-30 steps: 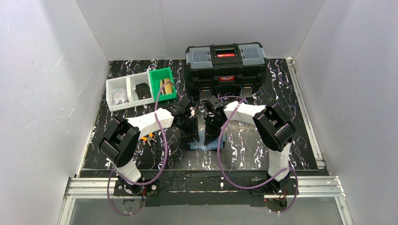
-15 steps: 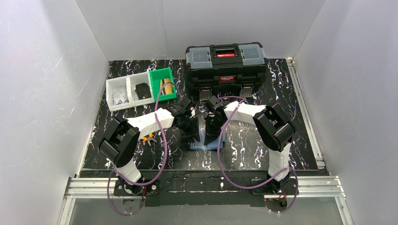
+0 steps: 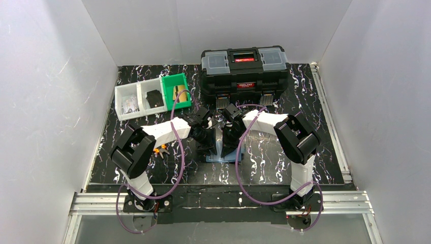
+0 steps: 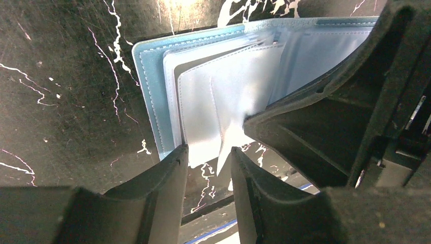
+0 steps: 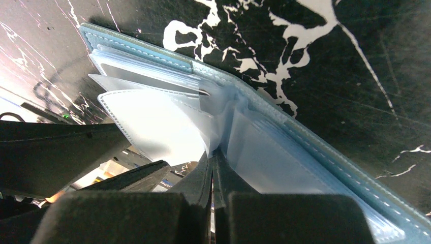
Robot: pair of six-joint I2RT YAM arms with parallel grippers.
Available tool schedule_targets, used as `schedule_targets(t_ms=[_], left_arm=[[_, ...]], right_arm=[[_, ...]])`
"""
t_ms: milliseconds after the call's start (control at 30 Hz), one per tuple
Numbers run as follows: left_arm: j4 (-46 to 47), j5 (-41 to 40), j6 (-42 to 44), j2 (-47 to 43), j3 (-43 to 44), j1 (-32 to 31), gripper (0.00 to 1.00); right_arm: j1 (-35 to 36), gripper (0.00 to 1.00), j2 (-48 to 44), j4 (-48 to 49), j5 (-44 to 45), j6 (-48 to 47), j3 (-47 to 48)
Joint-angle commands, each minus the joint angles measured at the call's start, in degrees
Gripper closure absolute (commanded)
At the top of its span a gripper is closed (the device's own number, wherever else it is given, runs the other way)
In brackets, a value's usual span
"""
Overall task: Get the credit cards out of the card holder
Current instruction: Remove the credit card from the card holder.
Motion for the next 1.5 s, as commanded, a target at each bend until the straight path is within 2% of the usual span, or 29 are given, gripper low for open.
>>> schedule_targets(t_ms=[0,167,500,567,667,800,1167,1267,1467], left_arm=[[-0.59,-1.24,0.86,0.98,-0.09,-0.55,0.64],[-0.56,-1.70,1.27,2.40,-0.16,-1.16,0.64],[3.75,3.12,-2.05,5.73,1.23,-2.12,0.66],[3.64,2.58,-2.33,5.81,1.54,-2.16,0.70],[2.41,0.98,-2.54,5.82,1.69,-2.14,0.85],[1.06,-1.19,-2.85,5.19,1.41,-2.16,1.00],[-2.08,-5.38,-3.01,1.68,1.70,-2.13,1.00],[-2.34,-5.02,-3.01,1.34,2.26,-2.14,1.00],[-2.90,-3.94,-3.01,0.97,3.74,-2.23,1.00]], right_arm=[[1.18,0.98,4.85,-0.75,7.50,-1.44,-3.81],[1.15,0.98,4.84,-0.69,7.43,-1.44,-3.80],[1.14,0.98,4.55,-0.26,7.25,-1.38,-3.97],[1.13,0.98,4.22,-0.01,7.22,-1.42,-4.20],[1.13,0.97,2.92,0.54,7.26,-1.41,-4.59],[0.96,0.88,-0.51,0.55,7.47,-1.81,-4.02],[0.80,0.56,-11.67,-7.51,13.52,-3.31,1.85],[0.65,0.53,-13.70,-9.23,17.00,-3.26,0.99],[-0.27,0.52,-14.94,-9.99,21.27,-2.91,-3.10]])
